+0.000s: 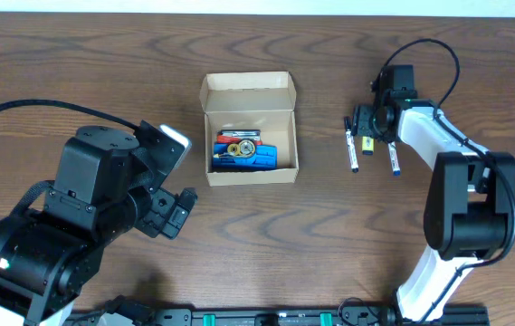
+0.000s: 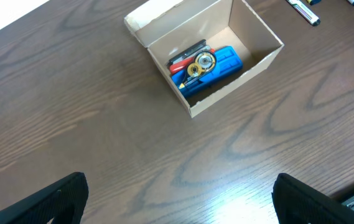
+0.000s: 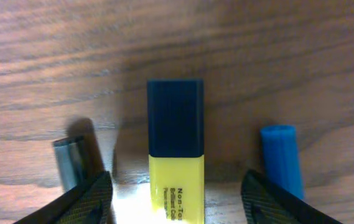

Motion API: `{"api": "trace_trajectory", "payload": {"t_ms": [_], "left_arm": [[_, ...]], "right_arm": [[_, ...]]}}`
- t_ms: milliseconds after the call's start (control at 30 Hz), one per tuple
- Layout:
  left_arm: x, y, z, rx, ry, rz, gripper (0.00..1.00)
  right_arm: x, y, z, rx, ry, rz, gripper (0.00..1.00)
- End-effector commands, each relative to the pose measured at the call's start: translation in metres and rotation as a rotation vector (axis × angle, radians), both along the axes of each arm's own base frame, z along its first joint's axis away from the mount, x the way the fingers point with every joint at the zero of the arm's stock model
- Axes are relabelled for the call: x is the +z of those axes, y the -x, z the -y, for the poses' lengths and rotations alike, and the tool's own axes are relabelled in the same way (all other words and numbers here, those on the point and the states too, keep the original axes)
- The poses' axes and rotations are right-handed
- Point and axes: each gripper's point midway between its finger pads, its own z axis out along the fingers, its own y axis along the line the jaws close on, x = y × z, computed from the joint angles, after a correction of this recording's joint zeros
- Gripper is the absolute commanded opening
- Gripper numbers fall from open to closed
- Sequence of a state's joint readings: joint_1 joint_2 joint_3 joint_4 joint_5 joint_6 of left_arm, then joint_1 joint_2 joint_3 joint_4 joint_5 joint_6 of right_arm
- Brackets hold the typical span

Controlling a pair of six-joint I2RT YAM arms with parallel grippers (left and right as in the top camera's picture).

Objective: Pack container
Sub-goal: 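Grasp the yellow highlighter with the right gripper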

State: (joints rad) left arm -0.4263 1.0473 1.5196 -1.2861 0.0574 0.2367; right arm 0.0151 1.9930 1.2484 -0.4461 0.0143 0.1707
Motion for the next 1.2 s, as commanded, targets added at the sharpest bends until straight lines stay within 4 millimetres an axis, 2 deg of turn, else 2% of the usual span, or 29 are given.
{"api": "trace_trajectory", "payload": {"t_ms": [0,333,400,567,767,867,967,1033,1167], "left_arm": [[0.0,0.001,0.0,-0.011,0.0,-0.003,0.95],[0.0,0.001,0.0,-0.011,0.0,-0.003,0.95],[0.0,0.001,0.0,-0.011,0.0,-0.003,0.95],[0.0,0.001,0.0,-0.011,0.0,-0.003,0.95],[0.0,0.001,0.001,-0.011,0.001,-0.004,0.95],[0.0,0.001,0.0,-0.011,0.0,-0.003,0.95],[0.0,0.001,0.0,-0.011,0.0,-0.003,0.95],[0.0,0.001,0.0,-0.011,0.0,-0.003,0.95],[0.0,0.001,0.0,-0.01,0.001,-0.004,0.95]], "right_arm": [[0.002,-0.007,-0.001,0.018,-0.001,0.016,0.67],[-0.015,-0.002,-0.004,0.035,-0.01,-0.027,0.54],[-0.015,-0.002,-0.004,0.035,-0.01,-0.027,0.49],[-0.015,-0.002,-0.004,0.012,-0.02,-0.028,0.29],[-0.007,-0.003,-0.009,0.003,-0.053,-0.019,0.17],[0.009,-0.007,-0.009,0.005,-0.054,0.003,0.11],[0.039,-0.015,-0.009,0.006,-0.055,0.051,0.09],[0.066,-0.019,-0.012,0.014,-0.061,0.09,0.09],[0.121,-0.022,-0.038,0.077,-0.106,0.186,0.06]]}}
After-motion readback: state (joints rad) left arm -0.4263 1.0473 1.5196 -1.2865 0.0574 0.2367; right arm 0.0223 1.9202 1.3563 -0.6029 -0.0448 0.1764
